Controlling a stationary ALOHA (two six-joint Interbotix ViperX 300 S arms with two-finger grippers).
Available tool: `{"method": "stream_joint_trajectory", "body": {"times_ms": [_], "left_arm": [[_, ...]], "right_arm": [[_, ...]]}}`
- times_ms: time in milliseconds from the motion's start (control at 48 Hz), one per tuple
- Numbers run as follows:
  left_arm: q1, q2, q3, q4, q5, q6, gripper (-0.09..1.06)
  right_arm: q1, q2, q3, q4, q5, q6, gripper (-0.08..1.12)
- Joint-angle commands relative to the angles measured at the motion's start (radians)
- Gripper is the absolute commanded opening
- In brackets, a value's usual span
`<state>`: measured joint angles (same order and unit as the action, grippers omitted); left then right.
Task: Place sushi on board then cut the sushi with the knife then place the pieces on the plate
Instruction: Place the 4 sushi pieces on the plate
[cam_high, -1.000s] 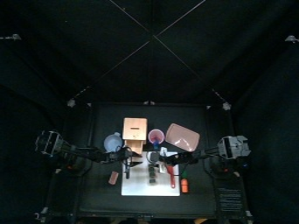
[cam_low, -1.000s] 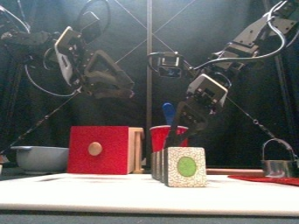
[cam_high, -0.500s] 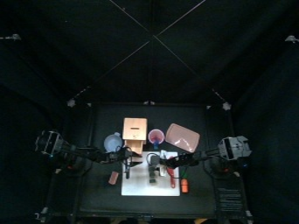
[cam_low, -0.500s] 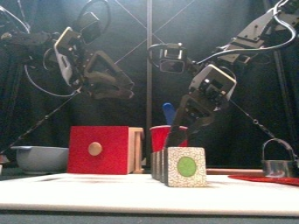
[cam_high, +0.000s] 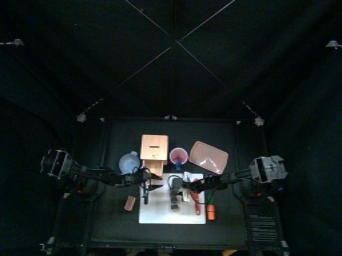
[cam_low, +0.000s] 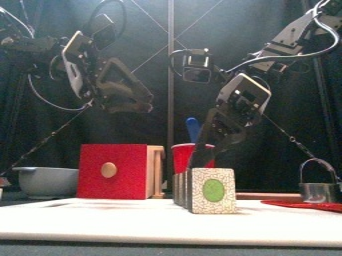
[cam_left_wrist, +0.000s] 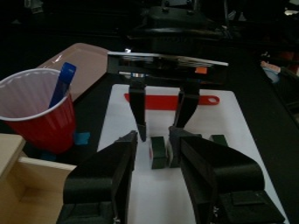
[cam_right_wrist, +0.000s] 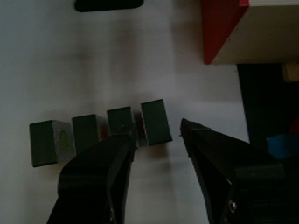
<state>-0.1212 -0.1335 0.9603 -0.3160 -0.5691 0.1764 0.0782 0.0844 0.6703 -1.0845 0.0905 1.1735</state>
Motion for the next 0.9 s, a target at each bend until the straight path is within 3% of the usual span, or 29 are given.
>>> {"method": "stream_joint_trajectory", "body": {"times_ms": [21,896], "left_arm": [[0.002,-0.011,-0.011,0.000,-0.011,0.000,0.76],[0.003,-0.009,-0.003,0.000,-0.011,0.000,0.76]], "right_arm": [[-0.005,-0.034,-0.014,0.002,-0.003,0.000,0.81],[-0.021,-0.026,-0.011,0.018,-0.009,0.000,0.81]]}}
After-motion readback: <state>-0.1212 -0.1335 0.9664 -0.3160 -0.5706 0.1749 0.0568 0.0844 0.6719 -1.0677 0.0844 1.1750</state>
